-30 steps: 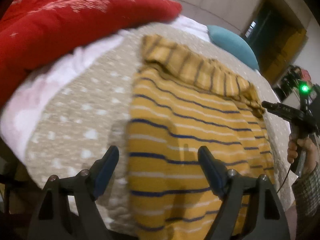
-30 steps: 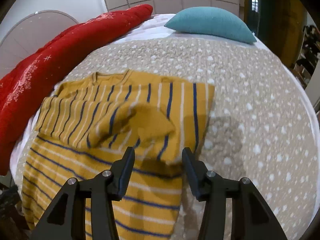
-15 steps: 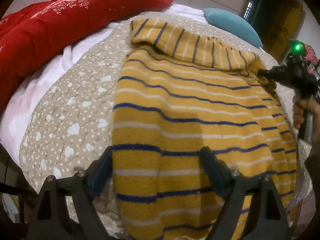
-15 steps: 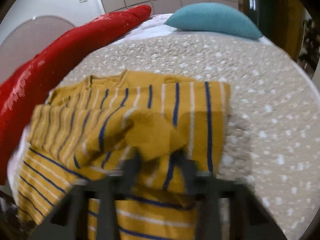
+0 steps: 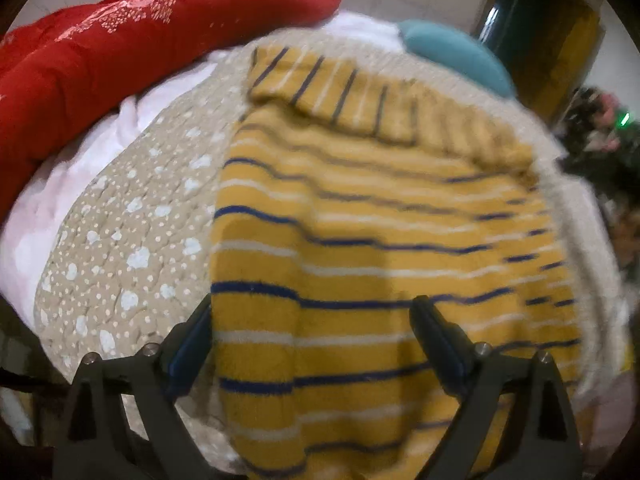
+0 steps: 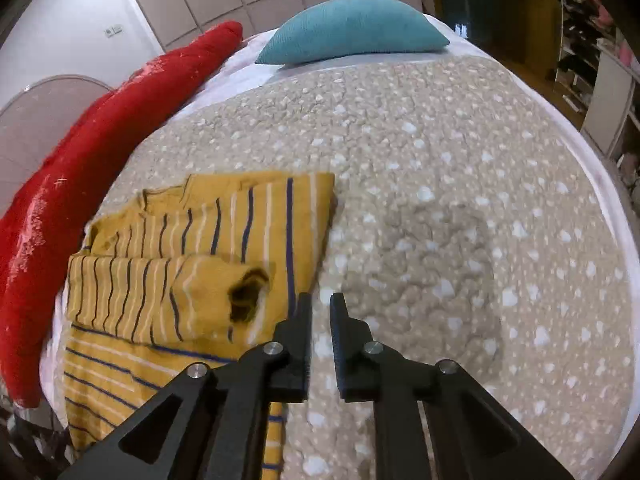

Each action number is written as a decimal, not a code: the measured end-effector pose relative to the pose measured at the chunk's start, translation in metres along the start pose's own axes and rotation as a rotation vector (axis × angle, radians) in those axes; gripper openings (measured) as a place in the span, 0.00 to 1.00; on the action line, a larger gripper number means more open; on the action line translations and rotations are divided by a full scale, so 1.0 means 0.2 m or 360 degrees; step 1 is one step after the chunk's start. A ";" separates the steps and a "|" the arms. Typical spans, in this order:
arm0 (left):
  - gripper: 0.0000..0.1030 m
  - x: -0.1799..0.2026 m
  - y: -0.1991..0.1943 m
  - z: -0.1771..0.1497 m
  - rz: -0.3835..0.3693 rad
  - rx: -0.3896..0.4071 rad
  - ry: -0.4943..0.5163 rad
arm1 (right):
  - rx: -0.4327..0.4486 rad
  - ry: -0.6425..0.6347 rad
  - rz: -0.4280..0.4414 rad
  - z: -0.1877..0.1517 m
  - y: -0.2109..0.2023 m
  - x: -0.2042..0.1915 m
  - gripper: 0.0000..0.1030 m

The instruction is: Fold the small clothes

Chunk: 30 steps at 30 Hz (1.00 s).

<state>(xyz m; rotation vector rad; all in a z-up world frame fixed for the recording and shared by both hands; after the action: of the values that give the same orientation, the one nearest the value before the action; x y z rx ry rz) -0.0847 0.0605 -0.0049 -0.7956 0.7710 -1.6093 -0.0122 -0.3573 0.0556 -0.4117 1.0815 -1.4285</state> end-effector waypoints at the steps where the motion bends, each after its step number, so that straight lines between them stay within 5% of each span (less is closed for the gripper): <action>1: 0.90 0.00 -0.04 0.02 -0.0041 0.0031 -0.0012 | 0.0029 -0.0006 0.0018 -0.01 -0.02 -0.01 0.24; 5: 0.90 -0.03 -0.08 0.21 -0.0068 0.0148 -0.0043 | 0.0068 -0.0152 0.0080 0.00 -0.06 -0.18 0.30; 10: 0.88 -0.15 0.13 0.52 -0.0150 0.0232 -0.0261 | -0.0030 -0.0342 0.0244 -0.01 0.04 -0.58 0.31; 13: 0.60 -0.23 0.32 0.65 -0.0183 0.0194 -0.0414 | -0.0121 -0.0386 0.0382 0.02 0.15 -0.81 0.33; 14: 0.49 -0.26 0.41 0.67 -0.0183 0.0151 -0.0464 | -0.0156 -0.0397 0.0429 0.03 0.19 -0.90 0.33; 17: 0.39 -0.34 0.58 0.63 -0.0186 0.0052 -0.0606 | -0.0302 -0.0429 0.0576 0.10 0.36 -1.15 0.36; 24: 0.39 -0.32 0.58 0.61 -0.0155 0.0162 -0.0545 | -0.0599 -0.0440 0.0715 0.22 0.91 -1.65 0.44; 30: 0.40 -0.31 0.57 0.59 -0.0167 0.0202 -0.0558 | -0.0711 -0.0276 0.0744 0.19 1.28 -1.77 0.42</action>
<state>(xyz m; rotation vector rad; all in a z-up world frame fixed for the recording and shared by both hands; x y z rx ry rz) 0.0831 0.0951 -0.0388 -1.0048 0.3789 -1.5375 0.2381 -0.0030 -0.0061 -0.5456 1.2540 -0.7236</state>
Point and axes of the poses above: each gripper's, at about its wrist camera, not at the fingertips, and y roughly the way its jaws point, x to its right, z to its top, the point moved 4 cm from there along y, roughly the way its jaws point, and after that the axes turned 7 degrees about z, right-handed, at the moved point
